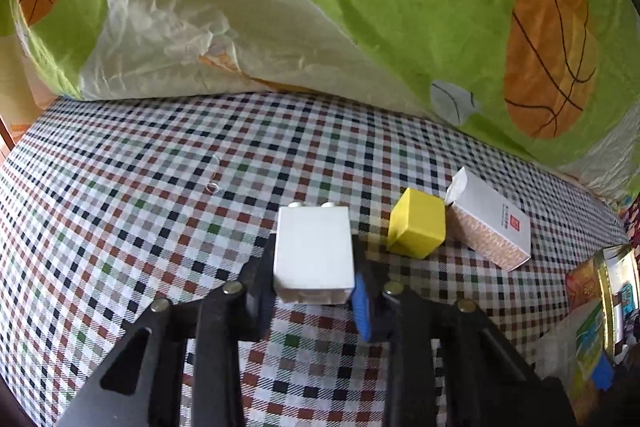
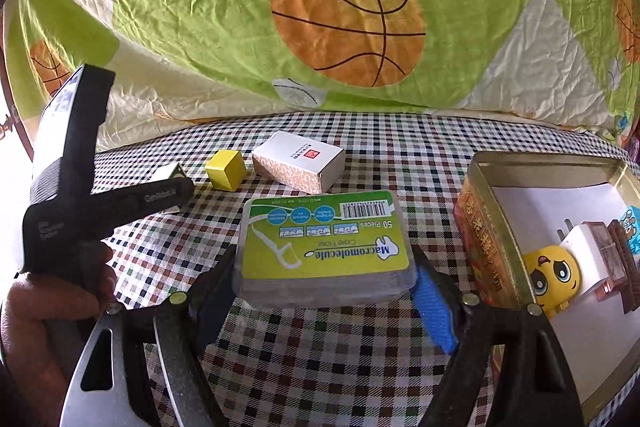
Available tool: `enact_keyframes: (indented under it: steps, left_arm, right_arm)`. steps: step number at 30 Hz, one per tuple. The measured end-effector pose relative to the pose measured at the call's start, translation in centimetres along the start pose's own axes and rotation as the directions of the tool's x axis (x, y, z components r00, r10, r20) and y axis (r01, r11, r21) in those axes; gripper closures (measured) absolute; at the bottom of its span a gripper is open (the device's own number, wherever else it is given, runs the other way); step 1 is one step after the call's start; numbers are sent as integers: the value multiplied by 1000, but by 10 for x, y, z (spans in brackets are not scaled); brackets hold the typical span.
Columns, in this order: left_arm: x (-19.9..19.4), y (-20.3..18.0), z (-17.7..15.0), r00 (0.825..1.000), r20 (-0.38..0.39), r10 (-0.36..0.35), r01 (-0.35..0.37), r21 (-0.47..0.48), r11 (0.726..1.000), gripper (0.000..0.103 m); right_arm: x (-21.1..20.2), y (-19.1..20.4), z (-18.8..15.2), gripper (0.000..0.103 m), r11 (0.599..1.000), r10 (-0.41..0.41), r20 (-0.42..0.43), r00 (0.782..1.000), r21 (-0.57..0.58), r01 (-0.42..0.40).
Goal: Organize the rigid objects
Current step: 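Carry the floss box and white cube over the tin tray with both tools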
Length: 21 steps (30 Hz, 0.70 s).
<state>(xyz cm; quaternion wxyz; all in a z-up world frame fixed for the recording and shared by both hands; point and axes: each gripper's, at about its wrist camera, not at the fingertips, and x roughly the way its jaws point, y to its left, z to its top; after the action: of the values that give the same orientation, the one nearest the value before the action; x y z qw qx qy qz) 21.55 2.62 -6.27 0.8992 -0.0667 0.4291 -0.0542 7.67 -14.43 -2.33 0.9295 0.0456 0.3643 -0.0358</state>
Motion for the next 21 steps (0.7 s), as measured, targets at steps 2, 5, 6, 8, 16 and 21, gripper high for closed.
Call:
enact_keyframes:
  steps: [2, 5, 6, 8, 16, 21]
  left_arm:
    - [-5, 6, -2, 1000, 18, -8, 9, -26, 1000, 73]
    - [-22, 10, -5, 995, 95, -15, 19, -43, 999, 73]
    - [-27, 9, -7, 993, 121, -11, 15, -39, 999, 73]
    - [-38, 7, -12, 987, 163, -5, 9, -26, 1000, 73]
    - [-79, -14, -33, 965, 260, -19, 15, 19, 1000, 73]
    - [-99, -23, -49, 955, 286, -83, 88, -7, 996, 73]
  right_arm:
    - [-5, 0, -1, 21, 1000, -10, 23, 1000, -3, 10]
    - [-13, 1, 0, 21, 999, -40, 75, 996, -19, 42]
    - [-16, 1, 0, 21, 998, -52, 93, 994, -24, 54]
    - [-23, 0, 1, 21, 996, -80, 139, 987, -30, 85]
    - [-42, 3, 1, 21, 973, -191, 287, 939, -69, 219]
    - [-53, 5, -1, 21, 970, -194, 332, 923, -78, 232]
